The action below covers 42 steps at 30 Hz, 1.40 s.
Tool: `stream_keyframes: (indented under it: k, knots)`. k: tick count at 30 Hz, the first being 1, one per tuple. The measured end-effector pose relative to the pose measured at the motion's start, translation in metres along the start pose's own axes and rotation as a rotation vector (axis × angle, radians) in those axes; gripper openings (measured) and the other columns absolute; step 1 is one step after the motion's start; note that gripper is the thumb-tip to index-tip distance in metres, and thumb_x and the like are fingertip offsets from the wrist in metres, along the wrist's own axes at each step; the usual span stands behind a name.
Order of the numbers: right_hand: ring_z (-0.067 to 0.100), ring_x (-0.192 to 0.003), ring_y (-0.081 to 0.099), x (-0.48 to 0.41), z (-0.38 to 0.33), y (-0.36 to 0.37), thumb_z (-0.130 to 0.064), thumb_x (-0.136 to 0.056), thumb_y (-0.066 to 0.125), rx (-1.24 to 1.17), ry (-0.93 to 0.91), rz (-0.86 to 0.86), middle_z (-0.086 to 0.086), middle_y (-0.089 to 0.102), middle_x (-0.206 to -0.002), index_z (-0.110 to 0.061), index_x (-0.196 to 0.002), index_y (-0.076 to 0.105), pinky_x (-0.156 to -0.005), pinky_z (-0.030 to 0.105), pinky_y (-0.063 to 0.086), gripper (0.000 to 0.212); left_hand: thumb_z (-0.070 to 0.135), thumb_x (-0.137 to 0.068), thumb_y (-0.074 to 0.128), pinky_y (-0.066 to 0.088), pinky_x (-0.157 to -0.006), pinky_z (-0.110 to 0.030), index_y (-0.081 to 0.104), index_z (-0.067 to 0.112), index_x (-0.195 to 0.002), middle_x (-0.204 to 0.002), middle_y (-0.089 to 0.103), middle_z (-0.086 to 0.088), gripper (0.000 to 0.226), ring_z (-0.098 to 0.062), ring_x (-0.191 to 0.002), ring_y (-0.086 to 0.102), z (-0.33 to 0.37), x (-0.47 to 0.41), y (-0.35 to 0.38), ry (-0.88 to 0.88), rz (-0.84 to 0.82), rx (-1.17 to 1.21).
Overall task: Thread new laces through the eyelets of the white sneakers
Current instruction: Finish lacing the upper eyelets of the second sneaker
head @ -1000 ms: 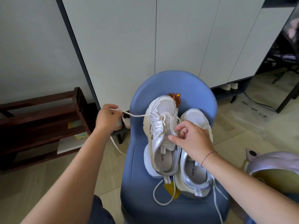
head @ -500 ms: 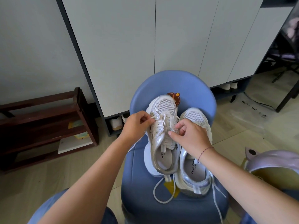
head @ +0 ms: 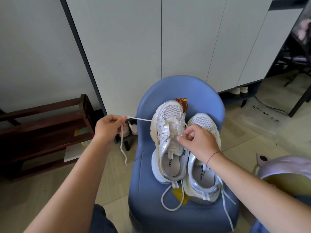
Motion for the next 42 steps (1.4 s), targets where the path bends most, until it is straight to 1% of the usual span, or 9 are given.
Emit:
stream_keyframes:
  k: [7,11,14,19,22,25,30,36,42]
  knots:
    - [0.015,-0.084,0.057,-0.002,-0.004,-0.007,-0.045,-0.079,0.068,-0.111,-0.039,0.015,-0.006,0.060,-0.084,-0.021,-0.095,0.058,-0.079,0.031,0.046,0.030,0.025,-0.095,0.058,0.052,-0.066,-0.026,0.064,0.007,-0.082,-0.070,0.064,-0.004,0.022,-0.011,-0.056,0.061,-0.022,0.028,0.050,-0.116,-0.457,-0.174]
    - [0.017,-0.116,0.051,-0.029,0.001,-0.029,-0.031,-0.090,0.058,0.015,-0.087,0.113,-0.006,0.060,-0.118,-0.021,-0.122,0.054,-0.098,0.038,0.036,0.033,0.027,-0.093,0.061,0.050,-0.065,-0.025,0.067,0.008,-0.092,-0.067,0.065,0.001,0.020,-0.012,-0.058,0.060,-0.019,0.037,0.061,-0.109,-0.538,-0.207]
    - [0.012,-0.121,0.049,-0.043,0.010,-0.020,-0.033,-0.090,0.056,-0.012,-0.013,-0.027,-0.014,0.064,-0.113,-0.027,-0.123,0.054,-0.102,0.038,0.036,0.034,0.028,-0.094,0.059,0.051,-0.066,-0.026,0.067,0.008,-0.100,-0.070,0.066,-0.001,0.023,-0.014,-0.060,0.060,-0.020,0.043,0.064,-0.137,-0.558,-0.181]
    - [0.007,-0.101,0.058,-0.042,0.004,-0.013,-0.037,-0.086,0.062,0.027,0.021,-0.070,-0.016,0.068,-0.089,-0.029,-0.104,0.065,-0.082,0.028,0.031,0.020,0.027,-0.096,0.055,0.051,-0.069,-0.025,0.068,0.010,-0.098,-0.070,0.068,0.000,0.021,-0.013,-0.062,0.063,-0.025,0.057,0.065,-0.184,-0.579,-0.128]
    - [0.013,-0.095,0.062,-0.041,0.001,-0.009,-0.028,-0.082,0.068,0.003,0.033,-0.073,-0.013,0.066,-0.081,-0.025,-0.098,0.065,-0.089,0.030,0.039,0.016,0.024,-0.098,0.053,0.054,-0.070,-0.024,0.067,0.010,-0.097,-0.071,0.070,-0.001,0.020,-0.012,-0.064,0.064,-0.027,0.064,0.066,-0.216,-0.586,-0.073]
    - [0.024,-0.088,0.064,-0.040,-0.005,-0.008,-0.014,-0.077,0.070,-0.116,0.070,-0.108,0.010,0.071,-0.091,-0.005,-0.102,0.067,-0.088,0.034,0.050,0.026,0.022,-0.098,0.052,0.055,-0.072,-0.025,0.067,0.007,-0.099,-0.074,0.071,-0.004,0.021,-0.013,-0.064,0.066,-0.031,0.075,0.070,-0.255,-0.615,-0.045]
    - [0.015,-0.050,0.030,-0.014,-0.010,-0.014,-0.012,-0.066,0.066,-0.335,0.219,-0.195,0.009,0.046,-0.058,-0.009,-0.055,0.061,-0.040,0.019,0.022,0.012,0.023,-0.097,0.054,0.056,-0.077,-0.028,0.066,0.005,-0.108,-0.085,0.073,-0.008,0.024,-0.017,-0.074,0.068,-0.035,0.094,0.073,-0.280,-0.685,-0.040]
    - [0.007,-0.047,0.039,0.054,-0.023,-0.019,-0.013,-0.089,0.059,-0.622,0.291,-0.464,0.005,0.072,-0.075,-0.003,-0.093,0.064,-0.040,0.015,0.022,0.013,0.021,-0.098,0.051,0.058,-0.079,-0.030,0.063,0.003,-0.114,-0.094,0.073,-0.012,0.027,-0.022,-0.083,0.070,-0.024,0.130,0.071,-0.292,-0.801,0.025]
    - [0.007,-0.050,0.047,0.117,-0.037,-0.009,-0.017,-0.094,0.053,-0.696,0.263,-0.680,0.009,0.073,-0.080,-0.004,-0.097,0.065,-0.044,0.015,0.030,0.018,0.017,-0.100,0.044,0.052,-0.094,-0.041,0.061,-0.002,-0.116,-0.099,0.070,-0.016,0.030,-0.027,-0.091,0.068,-0.024,0.184,0.080,-0.392,-0.935,0.115]
Point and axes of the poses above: each hand's wrist, its own x-axis away from the middle knuckle, its own y-axis out of the palm, z = x × y, the point moved 9 cm from there along -x, towards the middle knuckle
